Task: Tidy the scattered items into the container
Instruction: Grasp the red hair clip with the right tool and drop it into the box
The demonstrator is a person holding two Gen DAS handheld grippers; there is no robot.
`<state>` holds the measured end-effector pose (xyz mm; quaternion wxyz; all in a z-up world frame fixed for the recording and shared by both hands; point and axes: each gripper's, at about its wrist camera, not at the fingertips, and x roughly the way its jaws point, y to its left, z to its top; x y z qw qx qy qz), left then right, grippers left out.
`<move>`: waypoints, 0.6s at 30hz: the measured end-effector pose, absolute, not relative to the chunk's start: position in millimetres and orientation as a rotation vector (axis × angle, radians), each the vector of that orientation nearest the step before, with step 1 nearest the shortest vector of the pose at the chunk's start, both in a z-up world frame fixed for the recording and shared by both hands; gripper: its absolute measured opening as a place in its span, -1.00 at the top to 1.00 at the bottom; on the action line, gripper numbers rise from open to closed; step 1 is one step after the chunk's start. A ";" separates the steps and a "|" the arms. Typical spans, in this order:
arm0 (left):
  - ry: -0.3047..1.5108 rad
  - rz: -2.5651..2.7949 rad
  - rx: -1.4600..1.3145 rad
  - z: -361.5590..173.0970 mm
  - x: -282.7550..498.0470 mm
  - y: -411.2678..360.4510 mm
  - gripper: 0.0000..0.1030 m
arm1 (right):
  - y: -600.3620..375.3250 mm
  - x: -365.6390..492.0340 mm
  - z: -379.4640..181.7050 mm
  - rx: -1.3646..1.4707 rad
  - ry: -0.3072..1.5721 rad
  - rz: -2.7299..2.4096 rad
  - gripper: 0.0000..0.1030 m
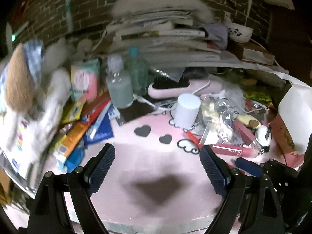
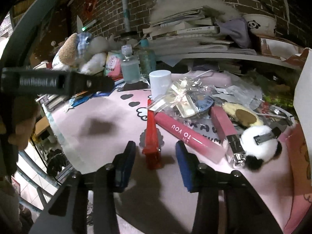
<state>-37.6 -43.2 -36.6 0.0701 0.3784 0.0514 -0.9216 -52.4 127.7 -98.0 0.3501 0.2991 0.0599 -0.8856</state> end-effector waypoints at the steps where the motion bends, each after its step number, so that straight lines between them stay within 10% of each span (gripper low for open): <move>1: 0.163 -2.775 1.140 -37.0 -35.9 -44.3 -0.69 | 126.5 -53.1 -98.0 0.776 0.161 -2.296 0.51; 18: 0.212 -2.763 1.150 -43.0 -32.0 -49.2 -0.69 | 128.3 -31.1 -84.4 0.673 0.230 -2.335 0.70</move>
